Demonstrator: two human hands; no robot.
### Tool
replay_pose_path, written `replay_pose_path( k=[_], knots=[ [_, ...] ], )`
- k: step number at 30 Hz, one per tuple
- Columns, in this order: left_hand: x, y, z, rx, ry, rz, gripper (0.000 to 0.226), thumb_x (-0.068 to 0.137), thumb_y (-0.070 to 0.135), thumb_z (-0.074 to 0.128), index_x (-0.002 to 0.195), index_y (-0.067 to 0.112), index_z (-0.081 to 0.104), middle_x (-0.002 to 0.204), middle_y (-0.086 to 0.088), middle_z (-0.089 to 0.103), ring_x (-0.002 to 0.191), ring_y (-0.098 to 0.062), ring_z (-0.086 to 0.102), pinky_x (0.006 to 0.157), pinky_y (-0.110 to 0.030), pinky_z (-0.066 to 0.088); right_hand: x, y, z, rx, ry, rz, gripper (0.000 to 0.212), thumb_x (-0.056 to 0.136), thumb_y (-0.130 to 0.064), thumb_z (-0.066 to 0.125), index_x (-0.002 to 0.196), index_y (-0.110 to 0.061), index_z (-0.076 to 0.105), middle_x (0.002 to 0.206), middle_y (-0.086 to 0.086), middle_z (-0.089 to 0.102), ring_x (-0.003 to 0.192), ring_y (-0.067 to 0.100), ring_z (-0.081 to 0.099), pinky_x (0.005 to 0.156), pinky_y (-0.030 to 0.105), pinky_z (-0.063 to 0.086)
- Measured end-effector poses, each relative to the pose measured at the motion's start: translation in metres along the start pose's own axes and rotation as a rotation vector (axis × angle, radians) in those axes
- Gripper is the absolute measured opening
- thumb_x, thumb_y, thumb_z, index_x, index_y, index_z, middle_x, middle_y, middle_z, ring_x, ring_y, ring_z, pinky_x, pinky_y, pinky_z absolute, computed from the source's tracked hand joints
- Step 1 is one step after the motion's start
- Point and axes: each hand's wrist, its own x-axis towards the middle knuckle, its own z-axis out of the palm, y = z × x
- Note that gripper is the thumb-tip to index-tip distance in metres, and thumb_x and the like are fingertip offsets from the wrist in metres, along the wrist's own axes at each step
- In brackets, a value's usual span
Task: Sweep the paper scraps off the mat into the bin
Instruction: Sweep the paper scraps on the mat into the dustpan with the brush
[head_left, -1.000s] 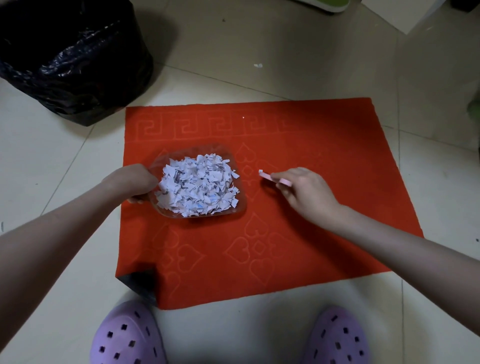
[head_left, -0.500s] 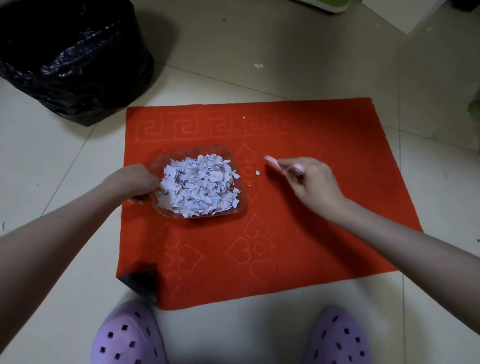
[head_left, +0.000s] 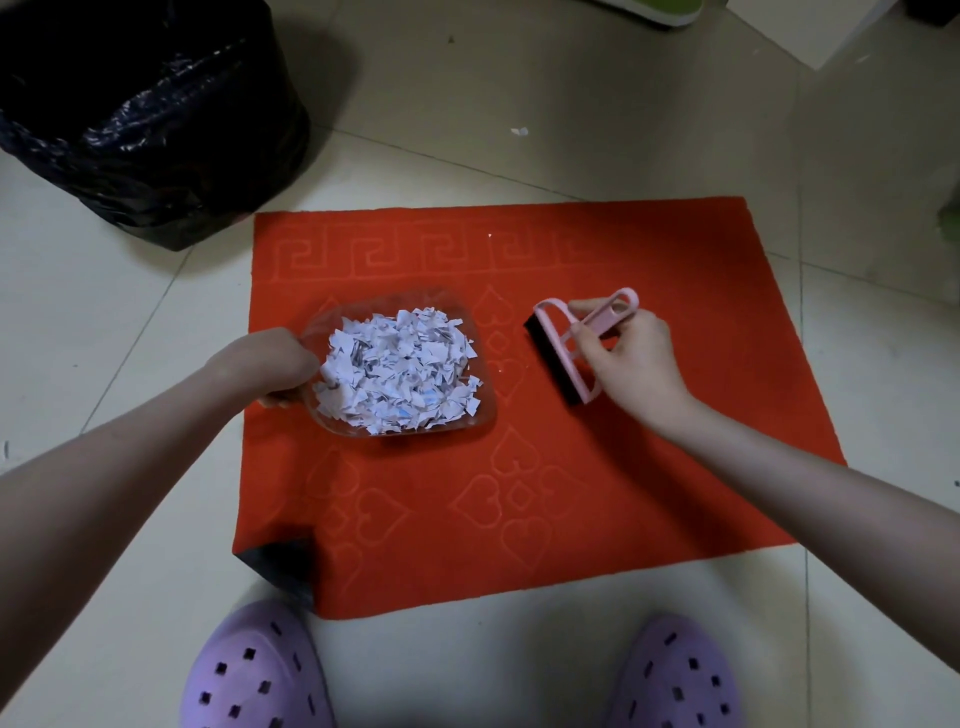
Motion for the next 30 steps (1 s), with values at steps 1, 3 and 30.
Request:
replay_pose_path(
  k=[1, 3, 30],
  knots=[
    [0.0, 0.001, 0.0, 0.002, 0.0, 0.002, 0.029, 0.086, 0.006, 0.044, 0.064, -0.004, 0.06, 0.042, -0.012, 0.056, 0.037, -0.024, 0.051, 0.041, -0.023, 0.042, 0.001, 0.001, 0.0, -0.052, -0.009, 0.006, 0.021, 0.09, -0.015, 0.057, 0.105, -0.018, 0.071, 0.096, -0.013, 0.068, 0.072, 0.019, 0.067, 0.062, 0.025, 0.048],
    [0.0, 0.002, -0.001, 0.01, 0.001, 0.005, 0.029, 0.086, 0.006, 0.043, 0.063, -0.004, 0.06, 0.039, -0.011, 0.055, 0.037, -0.024, 0.051, 0.042, -0.023, 0.042, 0.001, 0.002, 0.001, -0.172, -0.058, 0.004, 0.021, 0.09, -0.019, 0.055, 0.106, -0.021, 0.069, 0.087, -0.004, 0.072, 0.057, 0.008, 0.059, 0.054, 0.015, 0.039],
    [-0.004, -0.012, -0.006, 0.005, -0.008, -0.005, 0.029, 0.087, 0.003, 0.042, 0.062, -0.003, 0.056, 0.052, -0.016, 0.056, 0.039, -0.025, 0.05, 0.038, -0.022, 0.039, 0.004, -0.024, 0.015, -0.021, -0.126, -0.035, 0.028, 0.087, -0.012, 0.058, 0.11, -0.018, 0.071, 0.084, -0.005, 0.074, 0.053, 0.003, 0.06, 0.046, 0.007, 0.034]
  ],
)
